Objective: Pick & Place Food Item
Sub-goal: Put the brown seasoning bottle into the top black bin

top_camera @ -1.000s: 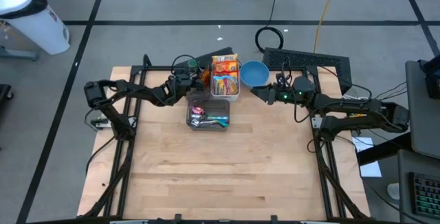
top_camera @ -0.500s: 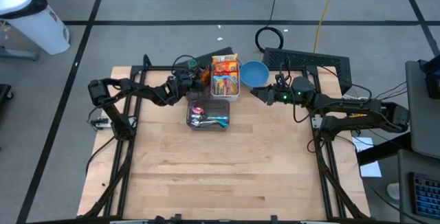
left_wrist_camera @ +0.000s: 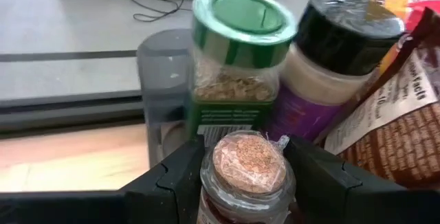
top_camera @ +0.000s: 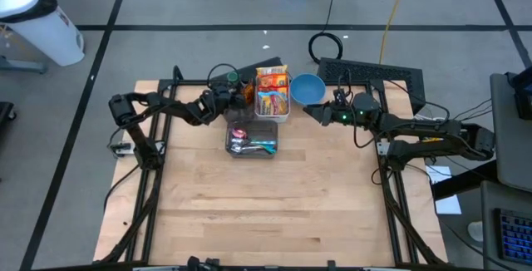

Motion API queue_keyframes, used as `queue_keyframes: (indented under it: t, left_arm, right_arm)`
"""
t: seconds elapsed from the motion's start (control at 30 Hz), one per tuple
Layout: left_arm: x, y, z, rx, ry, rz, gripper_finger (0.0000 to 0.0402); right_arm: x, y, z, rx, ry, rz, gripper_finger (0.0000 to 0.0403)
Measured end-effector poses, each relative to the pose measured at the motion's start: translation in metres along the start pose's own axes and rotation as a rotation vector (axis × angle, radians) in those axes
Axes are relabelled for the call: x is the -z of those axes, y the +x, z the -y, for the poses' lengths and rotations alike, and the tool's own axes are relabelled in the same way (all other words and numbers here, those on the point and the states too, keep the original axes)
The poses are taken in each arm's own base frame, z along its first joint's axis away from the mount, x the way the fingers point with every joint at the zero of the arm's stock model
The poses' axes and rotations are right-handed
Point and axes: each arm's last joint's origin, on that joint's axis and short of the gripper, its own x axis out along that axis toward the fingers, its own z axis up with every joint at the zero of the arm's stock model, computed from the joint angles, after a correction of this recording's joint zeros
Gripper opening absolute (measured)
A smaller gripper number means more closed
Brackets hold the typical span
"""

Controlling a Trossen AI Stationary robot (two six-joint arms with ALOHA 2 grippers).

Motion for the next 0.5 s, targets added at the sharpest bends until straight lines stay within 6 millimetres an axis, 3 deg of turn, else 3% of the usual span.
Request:
queue_keyframes:
  t: [0.5]
  left_arm:
    - [-0.0042,0.003,0.0018,0.015,0.025,0.002,0.0183]
  right_arm:
    - [-0.0002,-0.0001,0.0001,0.005,0.0,0.006,0.0293]
